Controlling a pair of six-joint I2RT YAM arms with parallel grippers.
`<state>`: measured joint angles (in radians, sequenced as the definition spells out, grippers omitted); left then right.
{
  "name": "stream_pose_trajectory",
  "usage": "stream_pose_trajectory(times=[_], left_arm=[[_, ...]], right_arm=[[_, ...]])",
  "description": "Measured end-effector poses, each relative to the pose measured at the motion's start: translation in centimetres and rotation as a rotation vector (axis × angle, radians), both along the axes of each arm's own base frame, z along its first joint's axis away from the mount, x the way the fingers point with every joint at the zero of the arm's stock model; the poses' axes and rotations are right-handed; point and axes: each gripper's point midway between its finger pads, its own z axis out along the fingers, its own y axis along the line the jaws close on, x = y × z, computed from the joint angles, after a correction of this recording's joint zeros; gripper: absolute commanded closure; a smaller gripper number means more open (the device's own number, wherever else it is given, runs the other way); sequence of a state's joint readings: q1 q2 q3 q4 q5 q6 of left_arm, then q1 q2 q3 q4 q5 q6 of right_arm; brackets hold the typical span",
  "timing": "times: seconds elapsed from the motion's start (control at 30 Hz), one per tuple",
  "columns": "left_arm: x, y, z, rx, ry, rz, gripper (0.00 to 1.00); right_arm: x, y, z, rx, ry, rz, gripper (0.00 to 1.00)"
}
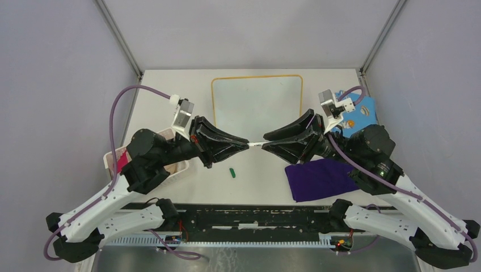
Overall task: Write a sentence on the whiteboard
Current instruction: Adjust the whiteboard marker.
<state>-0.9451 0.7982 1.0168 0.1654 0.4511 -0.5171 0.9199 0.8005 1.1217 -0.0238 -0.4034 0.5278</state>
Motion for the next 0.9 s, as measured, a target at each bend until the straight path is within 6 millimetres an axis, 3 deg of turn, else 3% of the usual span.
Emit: stream_pose_trajectory(times=[0.2, 0.57, 0.9], left_arm=[[-0.03, 0.03, -0.05, 0.002, 0.001, 0.000, 0.98], [-0.14, 0.01, -0.07, 0.011, 0.007, -0.004, 0.98], [-0.13, -0.17, 0.03, 0.025, 0.015, -0.009, 0.98]], right_arm=[[-0.06, -0.05, 0.18, 0.011, -0.005, 0.002, 0.69], [-0.10, 0.00, -0.06, 0.003, -0.001, 0.005, 0.65], [-0.46, 0.02, -0.08, 0.000, -0.006, 0.024, 0.74]])
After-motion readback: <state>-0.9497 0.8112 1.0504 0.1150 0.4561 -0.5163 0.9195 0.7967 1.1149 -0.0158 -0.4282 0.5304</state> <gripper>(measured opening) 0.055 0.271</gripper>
